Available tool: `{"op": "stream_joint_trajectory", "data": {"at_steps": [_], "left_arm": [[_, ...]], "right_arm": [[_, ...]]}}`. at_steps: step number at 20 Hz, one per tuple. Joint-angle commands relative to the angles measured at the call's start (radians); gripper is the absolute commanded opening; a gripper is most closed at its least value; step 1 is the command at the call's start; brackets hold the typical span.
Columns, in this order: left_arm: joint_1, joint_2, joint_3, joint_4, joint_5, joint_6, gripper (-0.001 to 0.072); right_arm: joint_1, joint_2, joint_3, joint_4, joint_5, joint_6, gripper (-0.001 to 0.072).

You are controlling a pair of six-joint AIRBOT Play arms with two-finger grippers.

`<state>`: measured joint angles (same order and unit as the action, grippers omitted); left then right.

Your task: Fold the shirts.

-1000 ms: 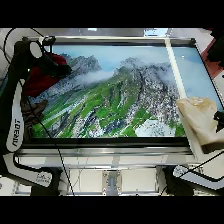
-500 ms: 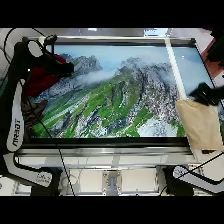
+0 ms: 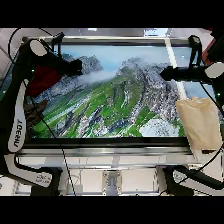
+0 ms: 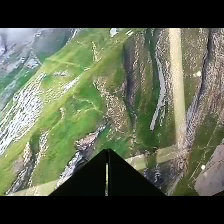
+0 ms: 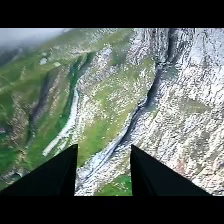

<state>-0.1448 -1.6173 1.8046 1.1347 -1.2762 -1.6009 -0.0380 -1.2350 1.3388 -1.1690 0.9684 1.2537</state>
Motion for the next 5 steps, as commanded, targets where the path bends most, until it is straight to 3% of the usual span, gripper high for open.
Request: {"op": "stream_joint_trajectory", "data": {"at_steps": [1, 5], "left_arm": [[-0.003, 0.0, 0.001, -0.011, 0.011, 0.0, 0.0015], [-0.003, 0.0, 0.001, -0.011, -0.017, 0.002, 0.0015]], "right_arm": [[0.052, 0.001, 0.001, -0.111, -0.016, -0.002, 0.0369], [0.052, 0.001, 0.001, -0.112, -0.017, -0.002, 0.0369]]}}
